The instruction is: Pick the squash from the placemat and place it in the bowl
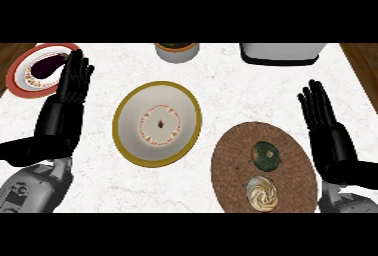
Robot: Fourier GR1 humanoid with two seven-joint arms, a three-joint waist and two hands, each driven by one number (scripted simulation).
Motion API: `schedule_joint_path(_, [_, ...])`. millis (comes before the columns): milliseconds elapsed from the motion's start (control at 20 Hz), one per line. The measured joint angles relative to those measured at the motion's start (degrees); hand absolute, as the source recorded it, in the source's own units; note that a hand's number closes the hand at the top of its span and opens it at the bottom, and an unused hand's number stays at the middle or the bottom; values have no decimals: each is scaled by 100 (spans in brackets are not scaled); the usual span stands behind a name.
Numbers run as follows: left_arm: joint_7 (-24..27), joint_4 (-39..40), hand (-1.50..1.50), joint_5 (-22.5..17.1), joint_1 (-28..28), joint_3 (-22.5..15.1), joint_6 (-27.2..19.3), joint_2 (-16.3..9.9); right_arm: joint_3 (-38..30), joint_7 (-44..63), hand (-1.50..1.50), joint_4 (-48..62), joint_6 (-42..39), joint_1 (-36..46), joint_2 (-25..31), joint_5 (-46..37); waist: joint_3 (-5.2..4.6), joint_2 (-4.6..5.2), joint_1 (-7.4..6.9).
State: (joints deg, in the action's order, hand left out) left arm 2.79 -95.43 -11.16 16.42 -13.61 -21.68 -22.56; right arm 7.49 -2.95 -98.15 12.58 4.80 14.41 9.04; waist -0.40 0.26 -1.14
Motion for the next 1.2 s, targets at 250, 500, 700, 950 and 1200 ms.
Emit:
schedule_joint_path(250, [6, 33, 0, -540, -333, 364, 399, 8, 65, 365, -150, 495, -858, 424, 154, 505, 27, -1, 19])
schedule_joint_path(500, [-150, 212, 0, -1158, -554, 564, 835, 50, 110, 637, -150, 1264, -730, 594, 880, -481, -2, 23, -22])
schedule_joint_path(700, [-154, 386, 0, -1513, -706, 819, 1279, -17, -90, -38, -150, 2411, -635, 1026, 825, -827, 29, 16, -6])
schedule_joint_path(950, [-83, 506, 0, -1652, -847, 967, 1562, -9, -20, -97, -150, 3092, -762, 1785, 1191, -1445, 35, 1, -4])
schedule_joint_path(1200, [-147, 526, 0, -1694, -788, 1000, 1660, -37, 629, 823, -150, 3365, -1860, 2466, 1815, -1982, 21, -7, -50])
